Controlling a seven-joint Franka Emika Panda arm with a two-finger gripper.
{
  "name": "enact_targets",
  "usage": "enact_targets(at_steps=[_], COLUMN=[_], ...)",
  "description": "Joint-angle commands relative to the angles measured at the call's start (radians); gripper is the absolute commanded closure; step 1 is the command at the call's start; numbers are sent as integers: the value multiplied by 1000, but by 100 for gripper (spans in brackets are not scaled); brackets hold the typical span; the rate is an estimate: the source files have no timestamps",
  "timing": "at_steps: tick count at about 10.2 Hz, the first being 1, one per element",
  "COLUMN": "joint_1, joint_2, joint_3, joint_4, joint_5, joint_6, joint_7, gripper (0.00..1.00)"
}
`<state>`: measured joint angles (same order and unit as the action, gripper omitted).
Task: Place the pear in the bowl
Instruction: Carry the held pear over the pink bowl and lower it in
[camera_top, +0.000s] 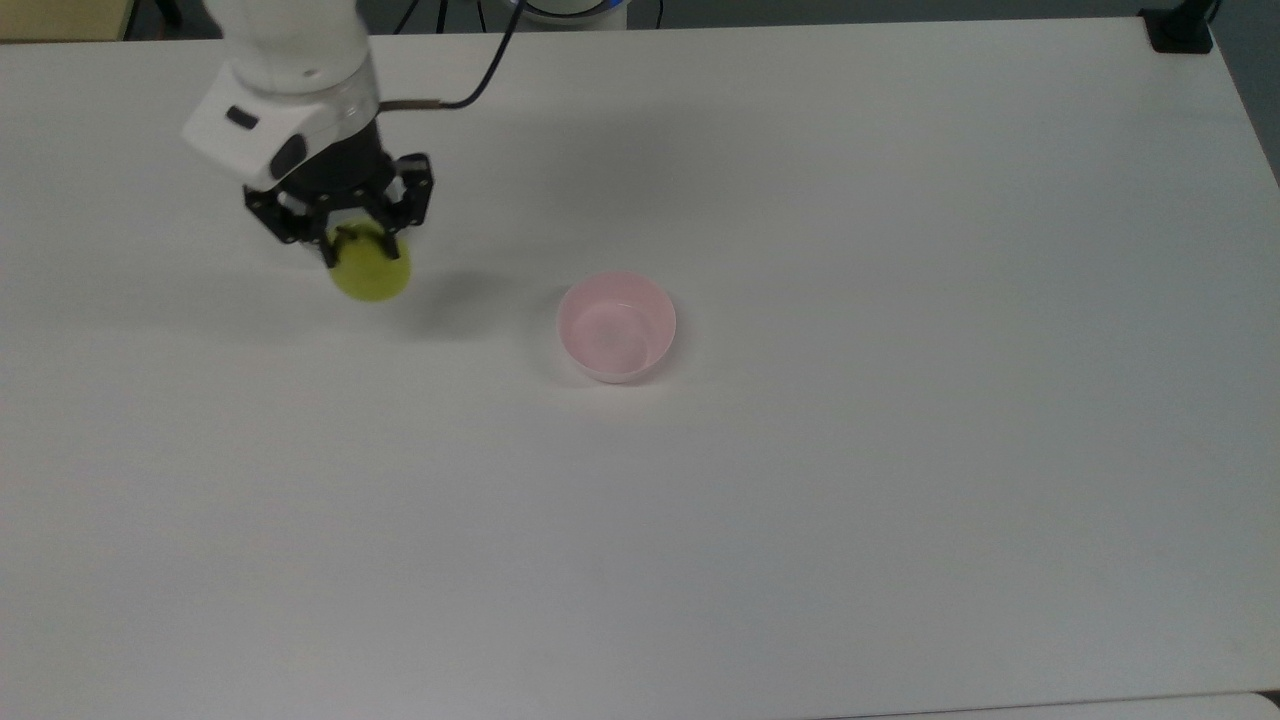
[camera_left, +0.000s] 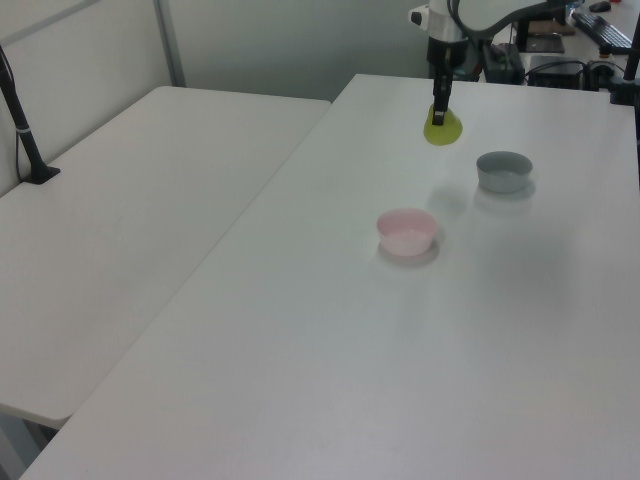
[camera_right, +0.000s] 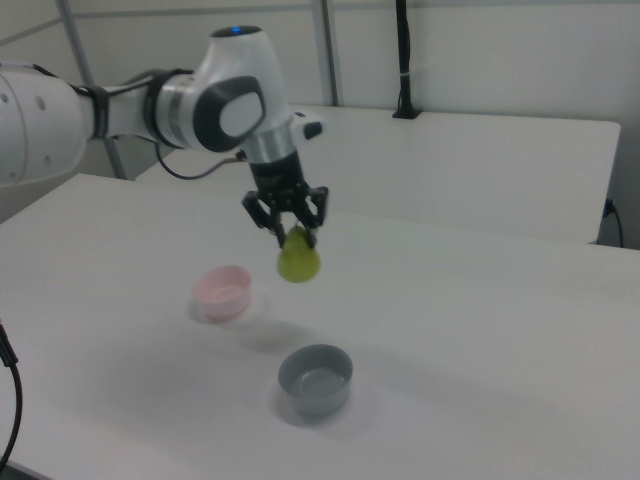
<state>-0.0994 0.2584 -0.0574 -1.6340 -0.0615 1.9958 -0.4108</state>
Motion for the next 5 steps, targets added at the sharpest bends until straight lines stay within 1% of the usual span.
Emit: enact_targets(at_steps=[1,3,5], joint_1=[38,40,40], joint_2=[-96,-105,-96], joint_3=[69,138,168], joint_4=[-26,-26,-33], joint_5=[8,29,40], joint_6=[-124,-143,-126], joint_7=[130,272,355], gripper=[100,100,100])
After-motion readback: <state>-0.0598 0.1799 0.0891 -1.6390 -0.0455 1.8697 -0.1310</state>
